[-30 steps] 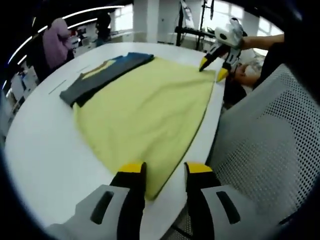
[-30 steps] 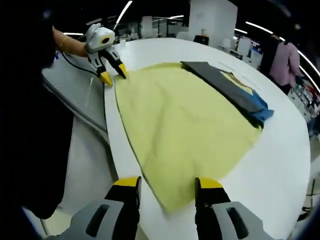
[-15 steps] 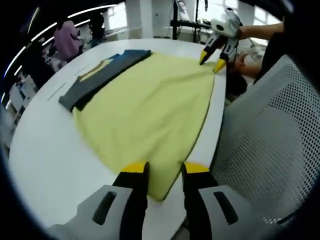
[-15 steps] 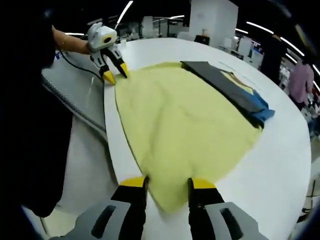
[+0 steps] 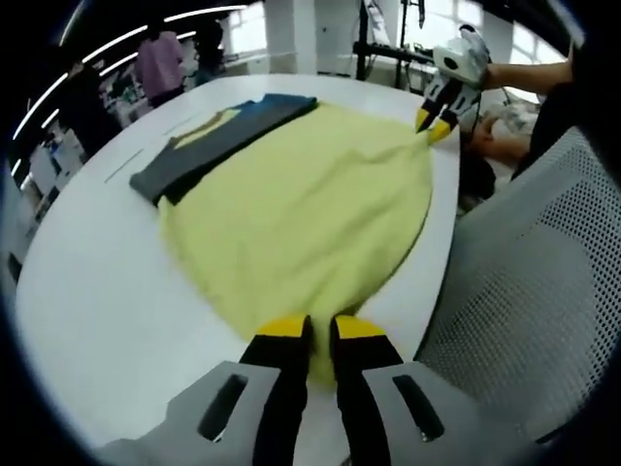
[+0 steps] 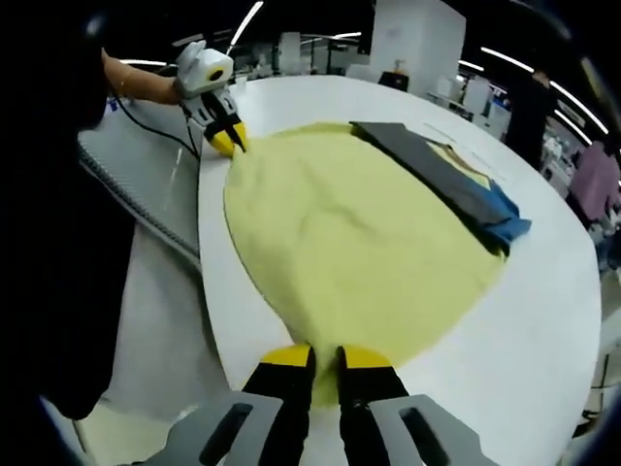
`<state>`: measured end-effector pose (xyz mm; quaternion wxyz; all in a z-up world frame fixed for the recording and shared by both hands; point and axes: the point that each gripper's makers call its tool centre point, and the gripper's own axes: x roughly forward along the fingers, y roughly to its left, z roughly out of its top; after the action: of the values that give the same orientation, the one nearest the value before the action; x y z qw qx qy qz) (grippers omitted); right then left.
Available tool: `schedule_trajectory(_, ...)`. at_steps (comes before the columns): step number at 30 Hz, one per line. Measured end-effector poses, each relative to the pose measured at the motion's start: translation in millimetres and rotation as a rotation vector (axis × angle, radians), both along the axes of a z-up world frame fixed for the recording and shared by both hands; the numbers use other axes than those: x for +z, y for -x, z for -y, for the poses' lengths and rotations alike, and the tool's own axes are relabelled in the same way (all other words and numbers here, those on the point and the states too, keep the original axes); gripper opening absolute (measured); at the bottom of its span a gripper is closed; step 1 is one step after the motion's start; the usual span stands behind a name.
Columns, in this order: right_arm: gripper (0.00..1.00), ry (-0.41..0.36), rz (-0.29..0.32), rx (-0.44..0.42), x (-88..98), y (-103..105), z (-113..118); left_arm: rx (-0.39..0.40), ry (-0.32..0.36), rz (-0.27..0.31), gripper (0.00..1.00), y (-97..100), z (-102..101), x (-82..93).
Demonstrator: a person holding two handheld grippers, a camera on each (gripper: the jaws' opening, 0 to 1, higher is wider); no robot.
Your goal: Fold the garment on the visible template until the final outline fits inside the template.
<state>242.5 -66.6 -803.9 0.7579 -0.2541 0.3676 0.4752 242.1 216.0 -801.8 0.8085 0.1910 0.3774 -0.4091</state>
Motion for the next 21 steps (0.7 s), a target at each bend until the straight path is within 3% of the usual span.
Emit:
schedule_trajectory(10, 0.00, -0.030, -0.029, -0.040, 3.1, 0, 0, 0.000, -0.050, -0.008, 0.02, 4.0, 0, 0.4)
schedule_trajectory(15, 0.00, -0.040, -0.044, -0.059, 10.4, -1, 1, 0.020, -0.076, -0.086, 0.01, 9.7, -1, 3.3)
schedule_trajectory(21, 0.00, -0.031, -0.066, -0.066, 20.4, -3, 1, 0.004, -0.095, -0.102, 0.01, 9.1, 0, 12.5)
